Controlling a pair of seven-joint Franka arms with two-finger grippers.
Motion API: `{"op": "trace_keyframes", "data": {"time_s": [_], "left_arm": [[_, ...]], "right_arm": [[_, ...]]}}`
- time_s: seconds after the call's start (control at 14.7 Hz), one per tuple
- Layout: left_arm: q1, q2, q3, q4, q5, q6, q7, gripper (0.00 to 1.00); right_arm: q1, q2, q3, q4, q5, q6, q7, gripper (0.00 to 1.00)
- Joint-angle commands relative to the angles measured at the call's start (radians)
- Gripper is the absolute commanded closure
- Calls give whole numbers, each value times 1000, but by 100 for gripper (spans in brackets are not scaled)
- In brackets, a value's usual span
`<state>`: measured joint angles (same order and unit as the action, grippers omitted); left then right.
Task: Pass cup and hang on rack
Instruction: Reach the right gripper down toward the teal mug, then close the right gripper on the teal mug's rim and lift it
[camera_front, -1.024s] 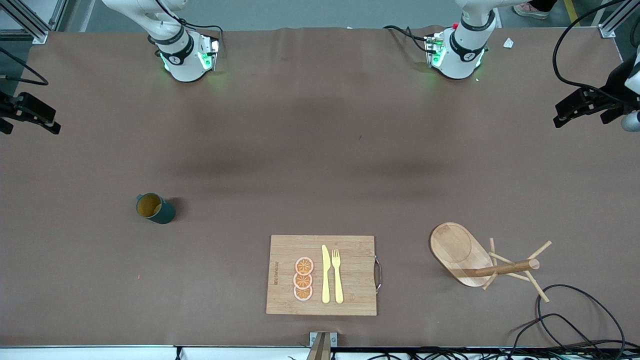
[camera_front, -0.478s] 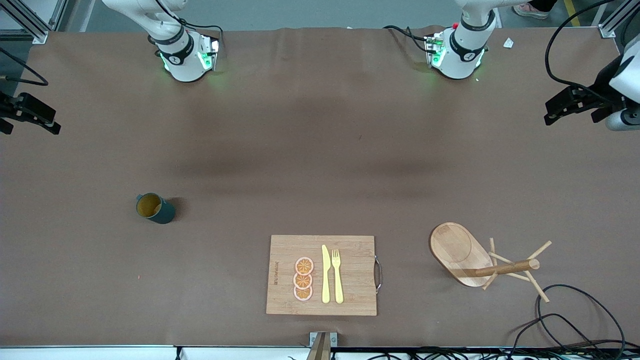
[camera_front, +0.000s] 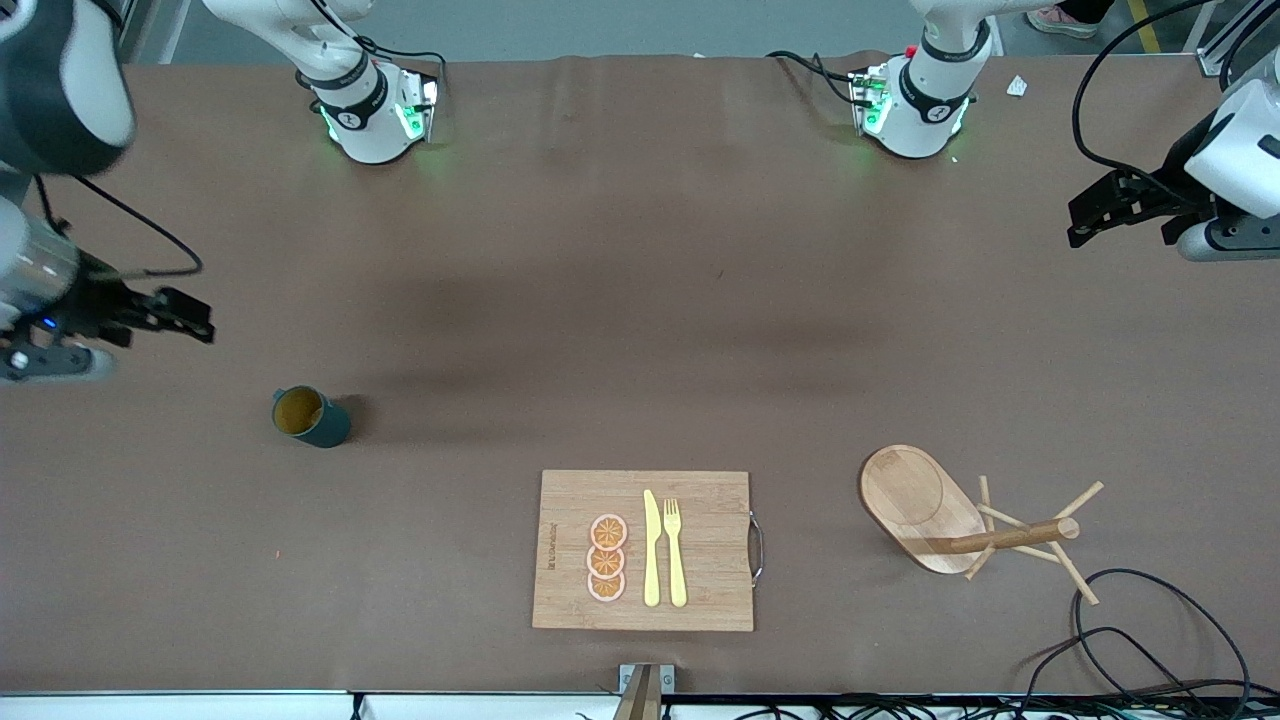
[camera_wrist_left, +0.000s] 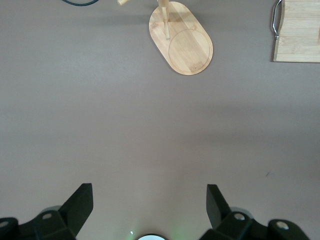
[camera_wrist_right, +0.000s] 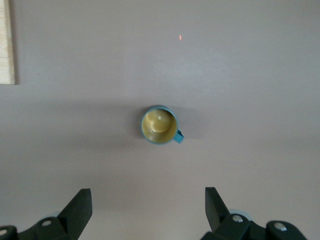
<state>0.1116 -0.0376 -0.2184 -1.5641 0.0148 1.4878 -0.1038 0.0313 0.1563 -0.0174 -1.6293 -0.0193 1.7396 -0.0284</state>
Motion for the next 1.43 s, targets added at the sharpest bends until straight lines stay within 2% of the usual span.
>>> {"op": "trace_keyframes", "data": {"time_s": [0.0,0.14,0.41,0.55,0.96,1.16,1.36], "left_arm": [[2,-5,-6,4,5,-21,-4,0],[2,-1,-6,6,5,-21,-5,0],[5,-4,-6,4,5,-20,-4,0],[5,-4,-6,4,5,-17,-4,0],[5,-4,-6,2,5,-9,10,0],[3,2,-6,2,5,2,10,0],[5,1,-10,2,5,9,9,0]], "right_arm": [[-1,70,2,-44,1,78,25,0],[-8,132,1,-44,41,110,27,0],[-21,253,1,-44,48,184,28,0],[-19,299,1,-47,103,204,51,0],[-13,321,1,-135,125,303,103,0],[-8,354,1,-135,130,314,148,10],[-8,385,1,-135,134,316,148,32]]}}
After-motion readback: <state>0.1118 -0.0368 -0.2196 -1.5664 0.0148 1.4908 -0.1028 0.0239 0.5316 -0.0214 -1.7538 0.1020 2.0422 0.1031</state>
